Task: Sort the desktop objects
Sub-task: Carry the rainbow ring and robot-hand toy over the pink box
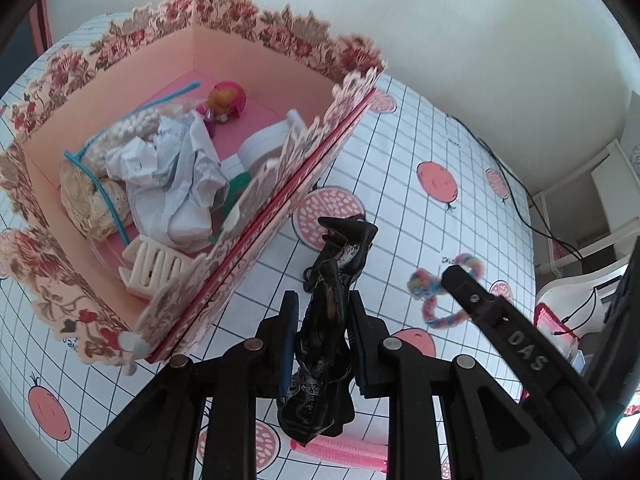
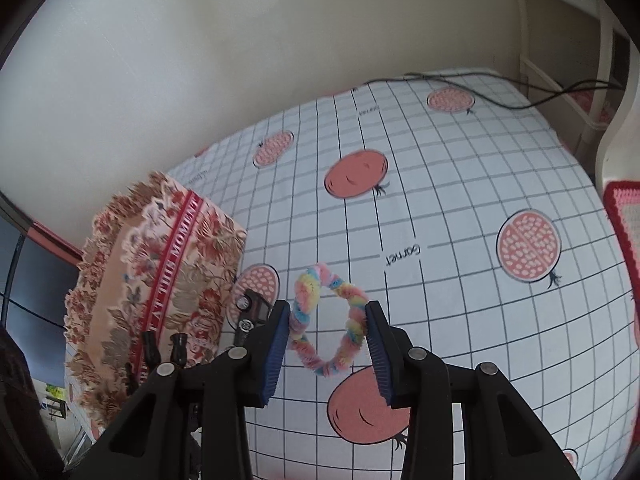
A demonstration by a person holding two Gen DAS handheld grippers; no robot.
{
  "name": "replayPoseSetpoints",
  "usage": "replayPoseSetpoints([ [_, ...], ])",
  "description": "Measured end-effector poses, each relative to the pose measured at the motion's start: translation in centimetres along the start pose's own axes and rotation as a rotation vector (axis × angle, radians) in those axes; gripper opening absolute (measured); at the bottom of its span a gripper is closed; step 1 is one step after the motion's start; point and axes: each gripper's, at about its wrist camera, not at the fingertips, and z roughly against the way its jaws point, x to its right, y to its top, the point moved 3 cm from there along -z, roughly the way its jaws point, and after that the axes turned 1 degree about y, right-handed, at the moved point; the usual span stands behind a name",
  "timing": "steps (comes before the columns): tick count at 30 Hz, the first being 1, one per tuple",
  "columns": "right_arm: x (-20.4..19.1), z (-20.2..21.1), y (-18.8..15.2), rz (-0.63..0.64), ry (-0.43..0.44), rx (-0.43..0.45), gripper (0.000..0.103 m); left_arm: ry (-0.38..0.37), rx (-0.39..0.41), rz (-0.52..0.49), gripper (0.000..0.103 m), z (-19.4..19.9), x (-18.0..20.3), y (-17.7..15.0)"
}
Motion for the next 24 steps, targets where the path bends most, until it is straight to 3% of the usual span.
replayPoseSetpoints([
  [9,-1.2,5.3,2.2,0.018,0.041,0.136,0.041,-0.04,0.06,0.002,0.025,2.5,0.5,0.8],
  [24,-2.8,13.7,3.8,0.059,0.109,0.332,0.041,-0.107,0.258,0.016,0.025,10.3,0.8,2.8],
])
